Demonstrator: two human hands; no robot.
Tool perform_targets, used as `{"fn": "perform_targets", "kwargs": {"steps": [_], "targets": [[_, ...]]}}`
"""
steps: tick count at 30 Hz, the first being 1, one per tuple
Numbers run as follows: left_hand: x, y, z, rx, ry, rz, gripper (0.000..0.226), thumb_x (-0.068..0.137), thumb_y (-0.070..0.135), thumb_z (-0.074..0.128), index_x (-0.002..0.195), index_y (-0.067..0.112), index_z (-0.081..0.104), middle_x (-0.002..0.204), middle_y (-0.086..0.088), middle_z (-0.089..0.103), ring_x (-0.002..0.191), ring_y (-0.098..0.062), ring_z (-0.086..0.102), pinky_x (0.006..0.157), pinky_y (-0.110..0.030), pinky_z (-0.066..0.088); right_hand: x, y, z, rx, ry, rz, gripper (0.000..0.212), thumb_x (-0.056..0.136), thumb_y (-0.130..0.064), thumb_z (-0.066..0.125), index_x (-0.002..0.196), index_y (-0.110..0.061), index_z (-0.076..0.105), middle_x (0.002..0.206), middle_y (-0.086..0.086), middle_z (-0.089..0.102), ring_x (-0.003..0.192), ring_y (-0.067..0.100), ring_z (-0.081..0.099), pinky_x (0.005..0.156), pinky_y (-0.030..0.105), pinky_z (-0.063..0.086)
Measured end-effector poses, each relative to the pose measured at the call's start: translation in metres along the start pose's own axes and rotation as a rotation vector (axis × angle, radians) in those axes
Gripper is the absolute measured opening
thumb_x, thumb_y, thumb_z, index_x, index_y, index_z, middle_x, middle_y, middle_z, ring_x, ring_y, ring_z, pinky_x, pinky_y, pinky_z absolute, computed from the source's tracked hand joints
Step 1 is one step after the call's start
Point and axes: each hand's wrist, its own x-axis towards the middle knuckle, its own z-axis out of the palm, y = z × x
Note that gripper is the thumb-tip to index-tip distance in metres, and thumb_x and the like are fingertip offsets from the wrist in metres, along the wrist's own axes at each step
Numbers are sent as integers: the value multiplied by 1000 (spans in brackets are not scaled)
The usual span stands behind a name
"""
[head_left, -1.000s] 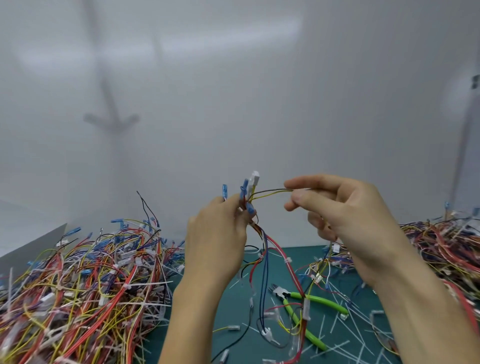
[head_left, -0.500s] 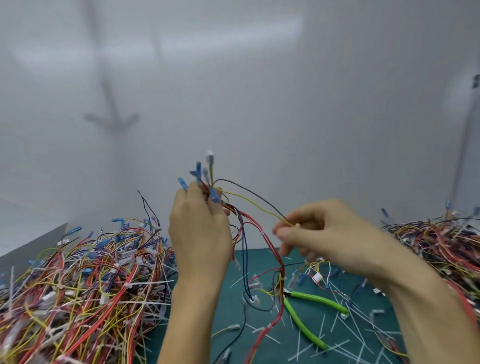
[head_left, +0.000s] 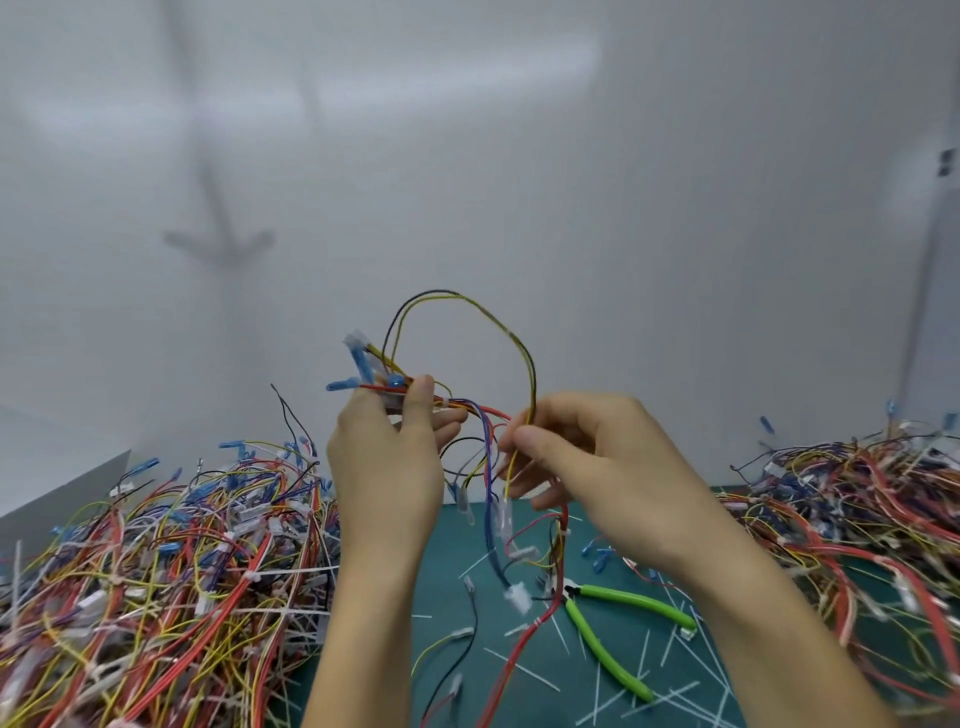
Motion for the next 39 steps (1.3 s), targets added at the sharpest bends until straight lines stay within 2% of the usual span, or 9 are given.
{"fn": "perform_targets", "kwargs": {"steps": [7,12,17,21,24,29,33,36,39], "targets": [[2,-2,-3,125,-75,-2,17,99,19,56,82,16,60,72,-2,72,67,-12,73,74,-37,62,1,2,-7,56,339,-177,26,105,-17,42,89,-21,62,62,-7,56,54,13,61,65,52,59],[4,-3,-11,225,-139,-20,13,95,27,62,86,18,64,61,5,72,63,-14,73,80,-48,58,0,-2,-13,118,451,-272,17,103,-24,51,95,-28,66,81,-13,63,49,15,66,54,28,57],[0,-3,-11,246,-167,0,14,91,28,66,81,19,67,64,2,73,62,-14,73,79,-48,58,-5,-8,-13,281,22,-126,22,98,-8,57,89,-21,73,73,-1,67,53,26,69,53,31,58],[-2,2,-8,94,-235,-12,11,91,20,67,81,20,71,78,-2,75,68,-18,74,74,-42,60,1,4,-7,-128,209,-102,12,95,-25,61,98,-29,72,86,-13,71,85,9,70,74,29,57],[-5,9,-9,-31,-368,1,8,90,17,66,84,19,73,81,0,77,71,-16,74,66,-28,57,3,9,-6,-432,188,-10,26,96,-43,54,115,-33,68,104,-18,70,101,4,63,85,26,50],[-6,13,-10,-85,-519,-31,10,85,19,69,91,15,76,89,-5,77,83,-14,73,74,-23,57,5,14,-3,-121,172,-44,18,94,-38,62,82,-33,74,71,-10,72,60,10,67,55,28,48],[-7,19,-10,-176,-534,-150,23,83,3,69,102,17,71,103,-2,76,103,-19,71,91,-36,53,5,17,-2,-125,388,-35,21,90,-39,66,73,-29,72,60,-10,68,55,10,65,62,35,54],[-7,26,-10,-115,-444,-175,17,100,27,53,107,20,67,105,1,75,94,-11,73,87,-33,56,5,19,-5,-184,499,25,29,94,-39,62,68,-27,68,59,-15,67,52,5,61,62,32,52],[-9,27,-13,121,-509,-69,43,78,61,60,96,23,69,92,7,75,77,-10,74,76,-34,57,5,20,-6,-243,544,58,32,97,-40,57,68,-27,66,61,-20,66,56,2,58,57,28,42]]}}
